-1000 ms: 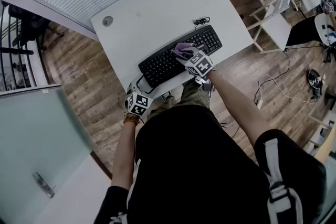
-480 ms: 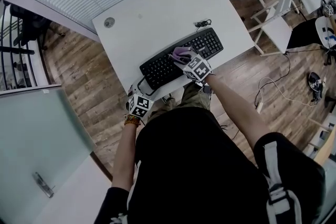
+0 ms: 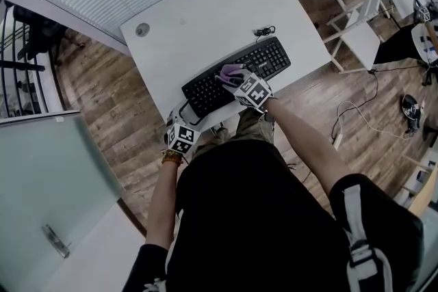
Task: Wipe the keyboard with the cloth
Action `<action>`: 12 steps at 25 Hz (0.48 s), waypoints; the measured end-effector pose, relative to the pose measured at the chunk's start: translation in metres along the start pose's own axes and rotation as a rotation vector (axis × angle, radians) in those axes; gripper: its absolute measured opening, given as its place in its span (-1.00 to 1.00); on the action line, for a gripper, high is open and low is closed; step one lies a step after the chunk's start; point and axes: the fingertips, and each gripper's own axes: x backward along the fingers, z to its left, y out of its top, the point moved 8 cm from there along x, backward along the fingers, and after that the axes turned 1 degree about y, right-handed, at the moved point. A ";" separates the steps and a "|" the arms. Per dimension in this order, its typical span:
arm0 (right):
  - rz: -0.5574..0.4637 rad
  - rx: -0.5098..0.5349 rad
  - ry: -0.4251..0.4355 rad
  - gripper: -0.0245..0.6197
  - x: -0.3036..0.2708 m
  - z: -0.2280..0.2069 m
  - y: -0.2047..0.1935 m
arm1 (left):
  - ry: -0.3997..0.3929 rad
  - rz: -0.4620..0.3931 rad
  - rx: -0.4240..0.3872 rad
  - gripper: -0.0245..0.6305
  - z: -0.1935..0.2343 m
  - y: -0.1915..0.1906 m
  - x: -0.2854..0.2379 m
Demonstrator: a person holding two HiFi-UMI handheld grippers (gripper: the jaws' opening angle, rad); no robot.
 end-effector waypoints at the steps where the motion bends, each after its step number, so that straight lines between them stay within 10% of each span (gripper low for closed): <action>1: 0.005 0.008 0.008 -0.55 -0.001 0.002 0.001 | 0.000 0.001 0.001 0.20 0.000 0.000 0.000; 12: 0.038 0.095 0.090 -0.55 -0.024 0.040 0.019 | 0.002 0.003 0.002 0.20 0.001 0.000 -0.001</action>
